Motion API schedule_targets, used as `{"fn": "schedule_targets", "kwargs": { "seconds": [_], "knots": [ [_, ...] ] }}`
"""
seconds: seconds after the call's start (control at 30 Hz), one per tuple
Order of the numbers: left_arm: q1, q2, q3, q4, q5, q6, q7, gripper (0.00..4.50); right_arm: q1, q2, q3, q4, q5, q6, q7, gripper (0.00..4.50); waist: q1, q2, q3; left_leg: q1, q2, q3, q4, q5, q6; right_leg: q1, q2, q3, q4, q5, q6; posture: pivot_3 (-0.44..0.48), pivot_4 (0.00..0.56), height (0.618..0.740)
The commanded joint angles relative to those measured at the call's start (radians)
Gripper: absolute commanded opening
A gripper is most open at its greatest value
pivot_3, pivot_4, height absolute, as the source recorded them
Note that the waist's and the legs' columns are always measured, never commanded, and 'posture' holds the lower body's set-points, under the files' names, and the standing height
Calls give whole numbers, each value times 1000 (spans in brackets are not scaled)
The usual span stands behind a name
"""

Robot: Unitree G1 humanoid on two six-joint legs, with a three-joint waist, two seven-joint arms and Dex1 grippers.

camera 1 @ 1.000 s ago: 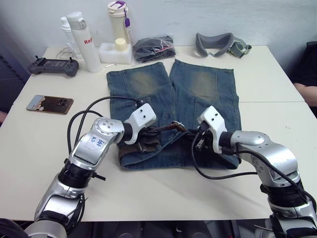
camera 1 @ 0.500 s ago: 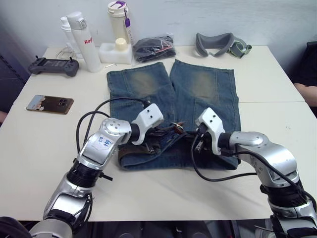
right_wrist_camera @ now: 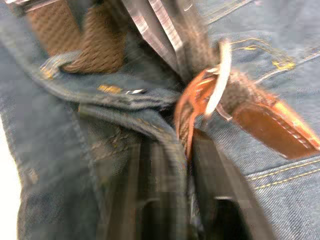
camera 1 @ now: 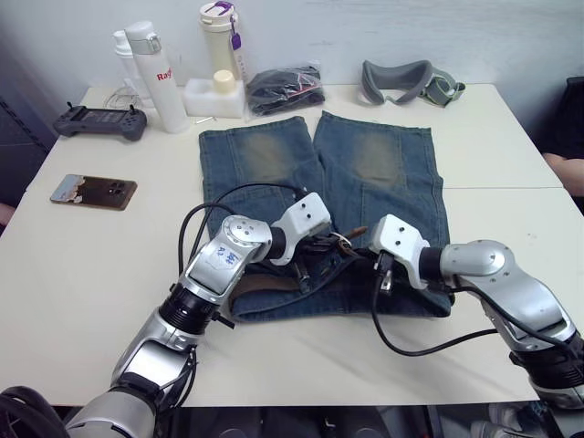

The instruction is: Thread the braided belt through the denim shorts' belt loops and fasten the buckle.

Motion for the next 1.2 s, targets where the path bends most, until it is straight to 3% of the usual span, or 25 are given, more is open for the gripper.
{"fn": "schedule_targets", "kwargs": {
  "seconds": [0.03, 0.13, 0.17, 0.47, 0.63, 0.73, 1.0, 1.03, 1.2],
  "knots": [
    [-16, -1, 14, -46, -1, -25, -2, 0, -10, -58, -92, 13, 52, -29, 86, 2707, 1, 0, 0, 0, 0, 0, 0, 0, 0, 0, 0, 0, 0, 0, 0, 0, 150, 740],
    [-15, 3, 15, -48, -1, -27, -2, 0, 0, -158, -138, 53, 61, -66, 190, 4203, 1, 0, 0, 0, -1, 0, 0, 0, 1, 0, 0, 0, 0, 0, 1, 0, 150, 740],
    [-15, 3, 17, -49, -2, -28, -3, 0, -8, -168, -158, 74, 66, -86, 202, 4440, 1, 0, 0, 0, 0, 0, 0, 0, 1, 1, 0, 0, -1, 0, 1, 0, 150, 740],
    [-29, -15, 5, -42, 8, -72, -1, 0, -217, -87, -65, 280, -129, -370, 165, 4440, -2, 0, 0, 1, 1, 0, 0, 2, -1, 1, 0, 1, 1, 1, 0, 0, 150, 740],
    [-48, -26, -2, -30, 23, -92, 5, 0, -241, -54, -17, 321, -169, -447, 208, 4440, 2, 0, 0, 1, 0, 1, 0, 2, -2, 1, 1, 1, 0, 1, 0, 0, 150, 740],
    [-52, -37, -8, -30, 28, -95, 4, 0, -260, -27, -12, 342, -175, -471, 210, 3747, 1, 0, 0, 0, -1, 2, 1, 2, -2, 1, 0, 1, -1, 1, 1, 0, 150, 740],
    [-65, -53, -7, 0, 41, -106, -2, 0, -264, -18, -20, 367, -183, -518, 227, 33, 0, 0, 0, 0, -1, 2, 1, 2, -2, 1, 0, 1, -1, 1, 2, 0, 150, 740],
    [-68, -57, 3, 7, 38, -99, 2, 0, -264, -19, -21, 371, -186, -523, 228, 33, 0, 0, 0, 0, -1, 2, 1, 2, -2, 1, 0, 1, -1, 1, 2, 0, 150, 740],
    [-77, -51, 83, -15, -37, -27, -36, 1818, -263, -48, -28, 434, -232, -612, 225, 0, 0, 0, 0, 0, -1, 2, 2, 3, -1, 1, 0, 1, 0, 2, 2, 0, 150, 740]
  ]
}}
